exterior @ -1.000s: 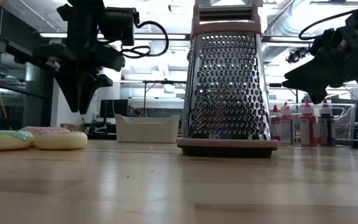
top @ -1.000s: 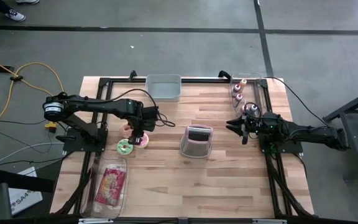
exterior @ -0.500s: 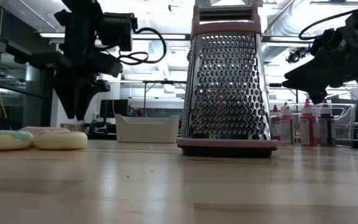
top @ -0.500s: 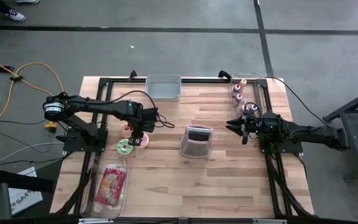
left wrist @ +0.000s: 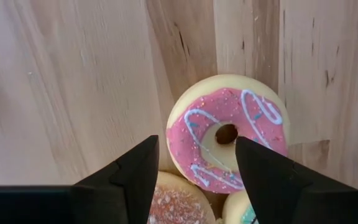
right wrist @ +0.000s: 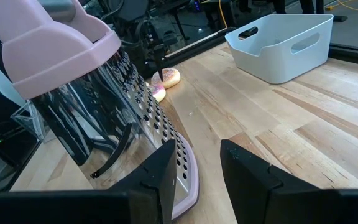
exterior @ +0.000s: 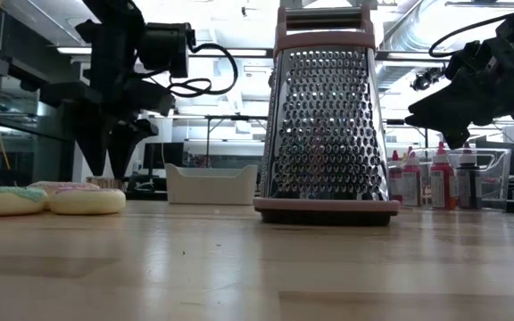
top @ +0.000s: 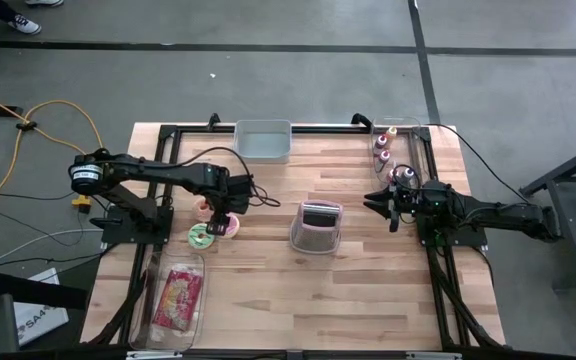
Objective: Pick & Place Food Item
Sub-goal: Put the pink donut into the gray bin
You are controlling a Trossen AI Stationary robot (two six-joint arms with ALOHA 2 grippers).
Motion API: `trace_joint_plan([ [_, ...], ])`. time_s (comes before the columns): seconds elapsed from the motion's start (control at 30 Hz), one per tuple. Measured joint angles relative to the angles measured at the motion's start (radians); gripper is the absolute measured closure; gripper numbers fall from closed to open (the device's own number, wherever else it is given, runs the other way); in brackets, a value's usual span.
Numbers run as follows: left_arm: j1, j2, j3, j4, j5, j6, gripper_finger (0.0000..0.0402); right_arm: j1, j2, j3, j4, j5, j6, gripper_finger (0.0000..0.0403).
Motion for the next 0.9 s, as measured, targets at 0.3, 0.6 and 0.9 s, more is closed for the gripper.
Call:
trace_joint_plan([
  [0.3, 0.000, -0.001, -0.048, 0.061, 0.001, -0.008, 0.0194, 0.000, 0.000, 0.000, 0.000, 0.000, 0.000, 0.0289],
  [0.6, 0.000, 0.000, -0.089, 0.118, 0.001, -0.011, 0.0194, 0.000, 0.000, 0.000, 0.000, 0.000, 0.000, 0.0289],
  [0.9, 0.000, 0.057, -0.093, 0.147, 0.021, -0.019, 0.0194, 0.000, 0.000, 0.000, 0.000, 0.000, 0.000, 0.0289],
])
